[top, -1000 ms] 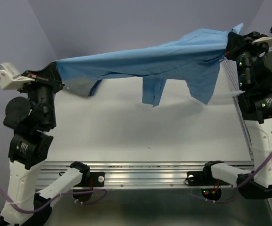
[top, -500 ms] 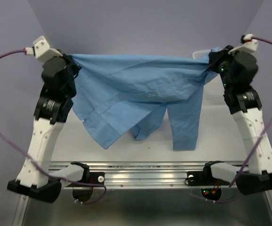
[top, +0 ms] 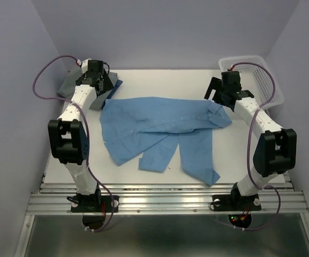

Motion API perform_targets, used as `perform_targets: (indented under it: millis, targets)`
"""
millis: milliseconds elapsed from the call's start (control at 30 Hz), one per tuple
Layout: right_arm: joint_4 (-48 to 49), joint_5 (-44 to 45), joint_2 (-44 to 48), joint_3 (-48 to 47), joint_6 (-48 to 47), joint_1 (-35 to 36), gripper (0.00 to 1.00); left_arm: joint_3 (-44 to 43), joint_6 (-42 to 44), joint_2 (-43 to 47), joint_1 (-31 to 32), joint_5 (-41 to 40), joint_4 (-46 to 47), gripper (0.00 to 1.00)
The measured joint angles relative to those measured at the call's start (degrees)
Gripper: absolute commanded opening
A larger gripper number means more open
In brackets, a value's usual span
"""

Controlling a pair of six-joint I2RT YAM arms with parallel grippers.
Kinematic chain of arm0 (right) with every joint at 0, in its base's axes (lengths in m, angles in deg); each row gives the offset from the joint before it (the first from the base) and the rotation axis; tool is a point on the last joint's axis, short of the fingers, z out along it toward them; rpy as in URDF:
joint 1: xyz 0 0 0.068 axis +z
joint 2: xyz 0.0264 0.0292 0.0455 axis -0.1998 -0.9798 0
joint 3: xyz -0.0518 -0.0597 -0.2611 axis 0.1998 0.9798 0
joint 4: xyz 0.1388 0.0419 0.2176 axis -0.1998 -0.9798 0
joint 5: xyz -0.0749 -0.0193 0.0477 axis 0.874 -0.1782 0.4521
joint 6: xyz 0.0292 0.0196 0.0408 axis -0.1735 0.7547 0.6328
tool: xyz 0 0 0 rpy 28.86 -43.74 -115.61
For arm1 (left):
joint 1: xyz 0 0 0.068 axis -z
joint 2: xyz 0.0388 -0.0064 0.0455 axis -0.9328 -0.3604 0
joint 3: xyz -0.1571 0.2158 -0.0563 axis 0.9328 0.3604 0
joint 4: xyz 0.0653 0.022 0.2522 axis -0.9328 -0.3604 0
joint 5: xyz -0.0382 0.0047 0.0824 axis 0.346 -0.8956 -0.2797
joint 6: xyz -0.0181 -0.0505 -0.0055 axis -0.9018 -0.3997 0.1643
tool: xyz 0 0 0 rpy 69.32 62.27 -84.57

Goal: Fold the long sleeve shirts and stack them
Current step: Flatten the shirt out

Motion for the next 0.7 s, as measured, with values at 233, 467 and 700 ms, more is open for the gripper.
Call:
perform_targets:
  millis: [233,467,700]
  targets:
    - [0.2,4.2,11.2,4.8,2.4,-0.1,1.00,12.6,-5.0,17.7,0.3,3.9,1.6,0.99]
    - [-2.6,9.3,15.3,16.1,5.9,-4.5,1.00,39.4,-12.7,40.3,0.2,9.1,0.7,0.99]
    - [-1.9,5.8,5.9,17.4,8.3,-7.6,1.00,55.4,-16.0,43.1,1.0,18.1,-6.1,0.99]
